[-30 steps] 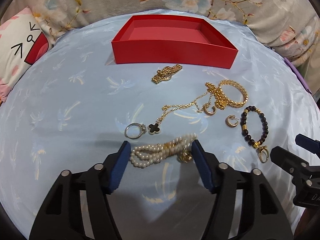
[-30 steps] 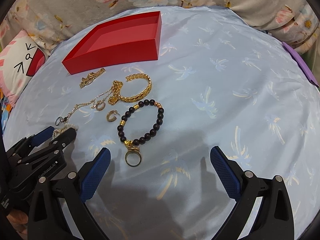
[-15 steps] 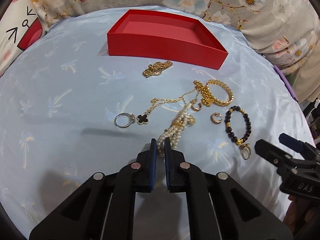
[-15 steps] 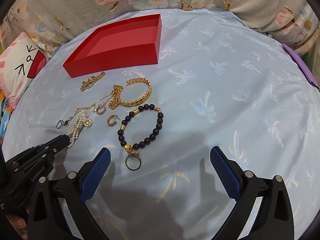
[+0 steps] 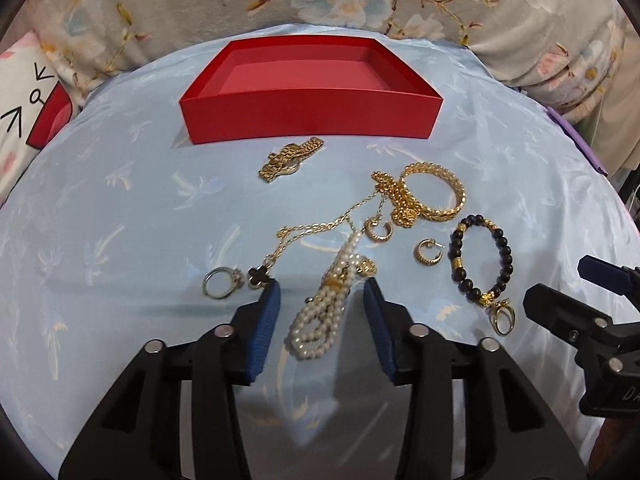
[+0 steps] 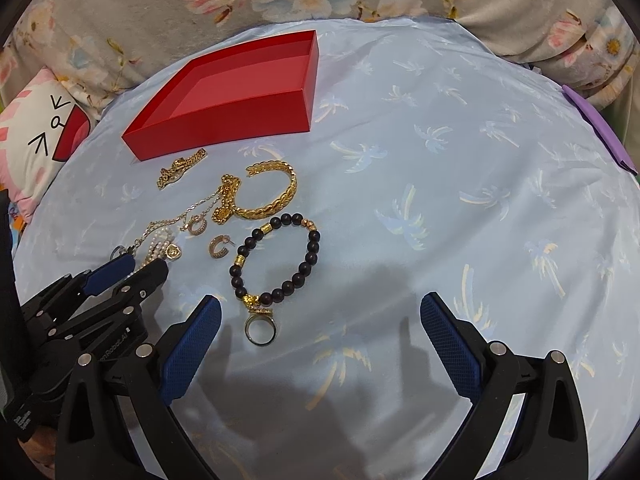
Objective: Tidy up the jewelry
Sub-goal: 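Lift the pearl bracelet with the left tool while the right tool grasps the twisted gold bangle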
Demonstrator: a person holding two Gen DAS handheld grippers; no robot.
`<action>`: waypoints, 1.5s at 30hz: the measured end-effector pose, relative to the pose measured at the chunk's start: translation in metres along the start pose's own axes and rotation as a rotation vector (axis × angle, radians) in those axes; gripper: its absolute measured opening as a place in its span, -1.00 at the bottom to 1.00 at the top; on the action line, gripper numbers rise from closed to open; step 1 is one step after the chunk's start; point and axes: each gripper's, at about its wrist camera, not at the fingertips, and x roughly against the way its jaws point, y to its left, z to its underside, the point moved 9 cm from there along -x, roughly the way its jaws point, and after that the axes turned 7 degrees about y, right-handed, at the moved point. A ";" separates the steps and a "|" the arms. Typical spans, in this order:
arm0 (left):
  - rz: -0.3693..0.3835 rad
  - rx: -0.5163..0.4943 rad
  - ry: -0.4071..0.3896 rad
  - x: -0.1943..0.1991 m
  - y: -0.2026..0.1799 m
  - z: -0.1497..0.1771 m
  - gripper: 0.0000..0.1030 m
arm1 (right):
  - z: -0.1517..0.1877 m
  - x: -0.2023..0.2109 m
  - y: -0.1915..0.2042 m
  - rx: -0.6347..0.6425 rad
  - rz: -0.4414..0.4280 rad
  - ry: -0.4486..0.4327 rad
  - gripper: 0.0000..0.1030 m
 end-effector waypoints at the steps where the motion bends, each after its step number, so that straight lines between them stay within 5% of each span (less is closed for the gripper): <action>1: 0.012 -0.006 0.001 0.000 -0.002 -0.001 -0.51 | -0.001 0.000 0.000 0.000 0.000 -0.001 0.90; 2: 0.021 -0.008 0.004 0.000 -0.003 -0.001 -0.67 | -0.003 -0.001 0.000 0.001 0.000 -0.003 0.90; 5: 0.047 -0.005 0.006 0.001 -0.006 0.000 -0.69 | -0.009 -0.005 0.003 0.010 -0.019 -0.004 0.90; 18: 0.069 0.083 -0.018 0.029 0.018 0.004 -0.69 | -0.061 -0.039 0.021 0.022 -0.104 0.019 -0.12; 33: 0.069 0.121 -0.001 0.028 0.025 0.009 -0.69 | -0.073 -0.061 0.024 0.047 -0.061 0.021 -0.85; 45: 0.053 0.130 -0.004 0.035 0.028 0.010 -0.69 | -0.063 -0.039 0.016 0.033 -0.078 -0.003 -0.94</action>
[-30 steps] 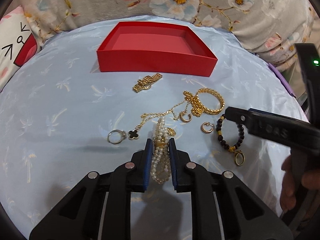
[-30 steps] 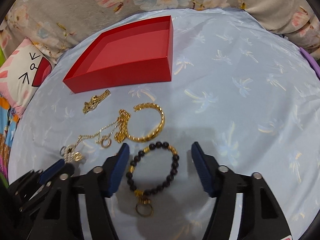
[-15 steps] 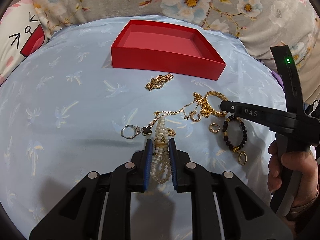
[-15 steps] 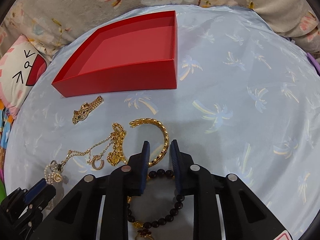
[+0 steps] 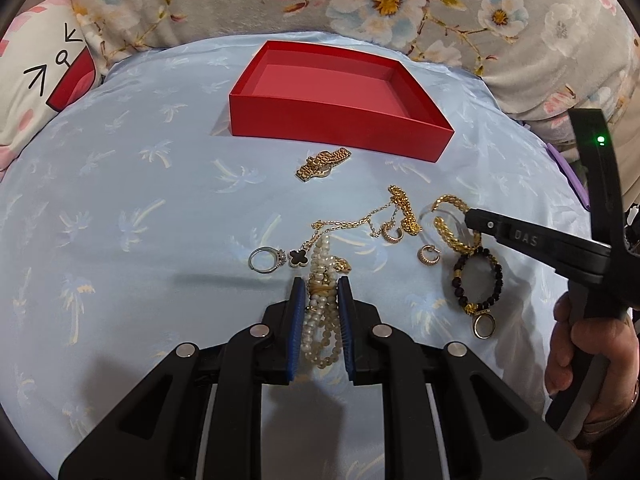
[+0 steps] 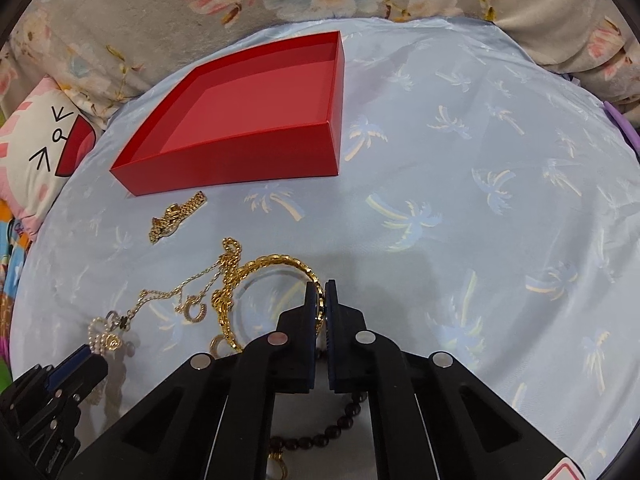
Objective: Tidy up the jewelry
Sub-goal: 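Lift the pearl bracelet with the left tool while the right tool grasps the twisted gold bangle, then carry the pearls and bangle into the red box and open both tools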
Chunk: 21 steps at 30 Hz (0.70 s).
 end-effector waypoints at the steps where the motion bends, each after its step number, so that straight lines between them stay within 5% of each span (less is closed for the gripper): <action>1: -0.001 0.000 -0.001 0.001 0.000 0.000 -0.69 | 0.001 0.004 0.001 0.004 0.001 -0.006 -0.94; 21: -0.001 -0.026 -0.069 0.042 -0.010 -0.016 -0.69 | 0.013 0.080 0.035 0.100 -0.044 -0.116 -0.94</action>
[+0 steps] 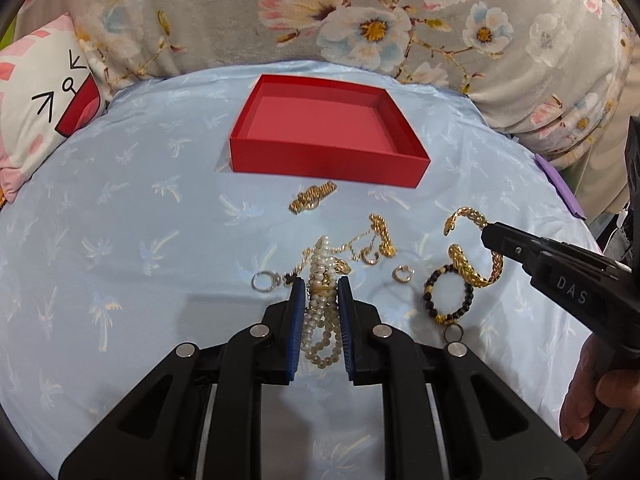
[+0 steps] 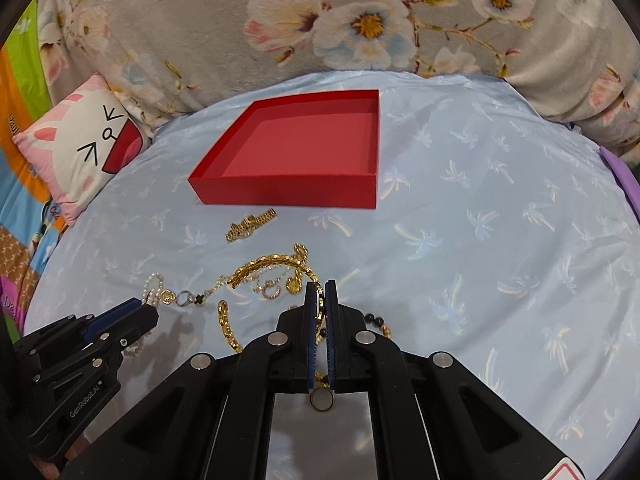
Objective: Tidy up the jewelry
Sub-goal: 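Carry the pearls and bangle into the red box and open both tools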
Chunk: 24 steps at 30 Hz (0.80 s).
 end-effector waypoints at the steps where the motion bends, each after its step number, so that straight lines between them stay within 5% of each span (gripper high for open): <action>1: -0.002 -0.002 -0.006 0.000 0.000 -0.005 -0.69 | -0.006 0.000 0.001 0.007 -0.006 -0.004 -0.94; 13: -0.022 -0.048 -0.121 -0.010 0.016 -0.116 -0.69 | -0.110 -0.020 -0.001 0.029 -0.034 -0.075 -0.94; 24: -0.016 -0.110 -0.161 -0.062 0.015 -0.214 -0.69 | -0.203 -0.088 -0.010 0.013 -0.018 -0.066 -0.94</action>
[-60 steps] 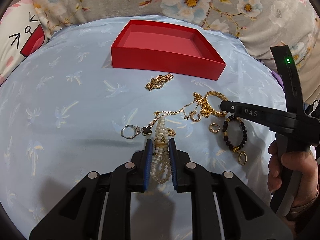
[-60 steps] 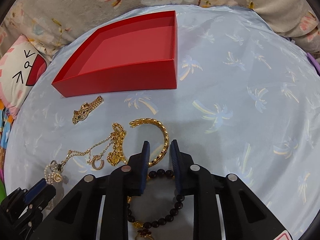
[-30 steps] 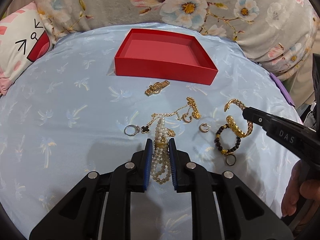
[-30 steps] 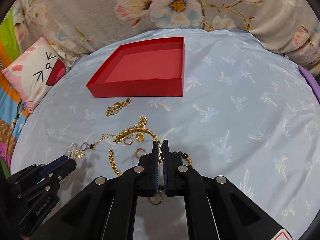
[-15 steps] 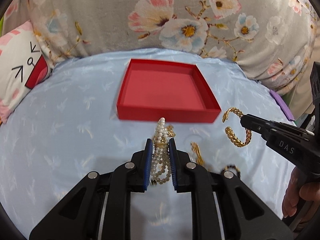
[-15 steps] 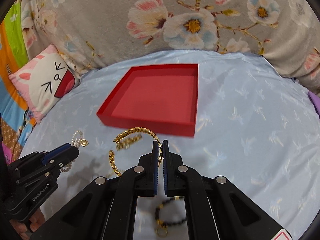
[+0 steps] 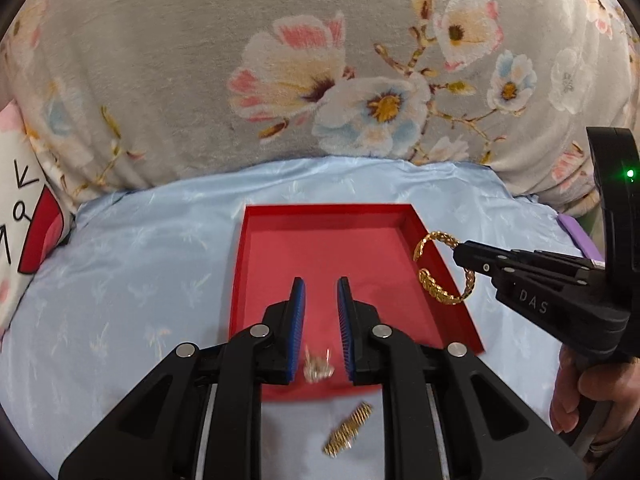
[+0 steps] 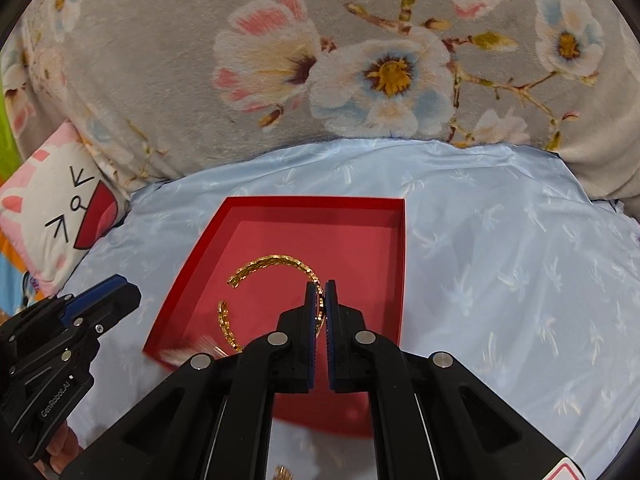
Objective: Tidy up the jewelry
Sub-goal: 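Carry the pearls and bangle into the red box and open both tools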
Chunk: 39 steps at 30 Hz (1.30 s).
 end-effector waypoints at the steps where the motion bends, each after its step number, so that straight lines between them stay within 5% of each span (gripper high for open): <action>1: 0.003 0.000 0.001 -0.008 0.001 -0.005 -0.69 | -0.006 -0.007 -0.001 -0.001 0.001 0.007 -0.94; 16: -0.033 0.042 0.090 -0.092 0.021 -0.026 -0.75 | -0.043 -0.102 -0.027 -0.056 0.057 0.150 -0.93; 22: -0.053 0.074 0.103 -0.096 0.035 -0.018 -0.74 | -0.040 -0.117 -0.031 -0.060 0.071 0.166 -0.74; 31: -0.075 0.115 0.109 -0.081 0.050 0.003 -0.59 | -0.018 -0.082 -0.011 -0.021 0.025 0.111 -0.62; 39: -0.072 0.112 0.088 -0.035 0.044 0.043 -0.43 | 0.066 -0.013 0.009 0.025 -0.017 0.086 -0.36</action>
